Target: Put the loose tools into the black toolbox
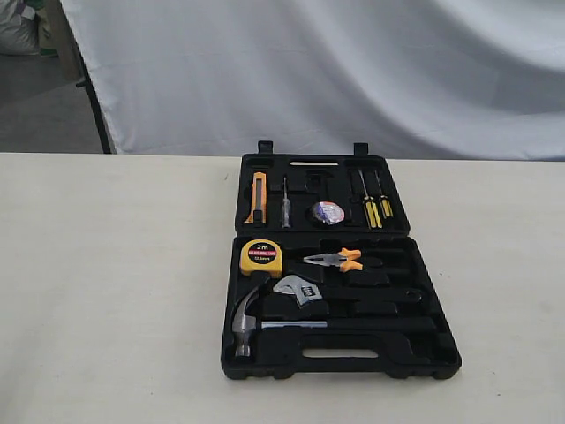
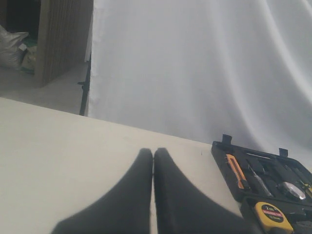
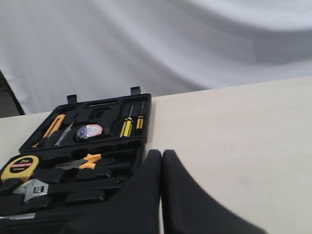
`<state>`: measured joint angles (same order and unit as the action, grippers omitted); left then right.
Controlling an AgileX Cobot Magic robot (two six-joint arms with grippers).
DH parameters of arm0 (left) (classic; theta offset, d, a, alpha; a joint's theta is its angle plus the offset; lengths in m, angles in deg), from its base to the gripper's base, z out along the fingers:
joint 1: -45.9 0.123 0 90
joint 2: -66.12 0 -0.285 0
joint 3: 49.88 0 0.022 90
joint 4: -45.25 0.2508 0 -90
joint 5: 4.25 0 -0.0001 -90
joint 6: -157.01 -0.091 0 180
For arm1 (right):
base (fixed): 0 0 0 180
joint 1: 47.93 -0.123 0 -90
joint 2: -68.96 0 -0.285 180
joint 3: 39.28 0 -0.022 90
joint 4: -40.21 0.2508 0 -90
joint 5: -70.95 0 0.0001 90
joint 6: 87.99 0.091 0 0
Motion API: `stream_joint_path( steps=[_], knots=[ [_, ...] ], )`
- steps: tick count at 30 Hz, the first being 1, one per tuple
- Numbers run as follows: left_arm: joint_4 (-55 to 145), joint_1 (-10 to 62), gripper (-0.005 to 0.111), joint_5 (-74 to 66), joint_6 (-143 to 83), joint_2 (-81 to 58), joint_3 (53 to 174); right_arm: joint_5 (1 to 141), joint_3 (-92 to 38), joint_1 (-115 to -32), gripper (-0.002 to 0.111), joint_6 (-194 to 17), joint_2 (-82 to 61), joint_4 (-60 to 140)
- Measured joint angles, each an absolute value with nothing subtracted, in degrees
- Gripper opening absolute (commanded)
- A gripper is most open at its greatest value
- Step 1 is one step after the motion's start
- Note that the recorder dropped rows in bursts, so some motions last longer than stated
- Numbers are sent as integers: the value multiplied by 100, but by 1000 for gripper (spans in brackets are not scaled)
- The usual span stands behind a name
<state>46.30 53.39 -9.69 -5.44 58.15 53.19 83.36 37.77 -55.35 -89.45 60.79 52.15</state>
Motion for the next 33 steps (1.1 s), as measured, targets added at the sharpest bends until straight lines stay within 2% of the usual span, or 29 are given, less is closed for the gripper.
stream_joint_path(
  steps=[33],
  knots=[
    [4630, 5339, 1, -969, -544, 5815, 5319, 8464, 3777, -5440, -1, -8959, 6079, 5193]
  ],
)
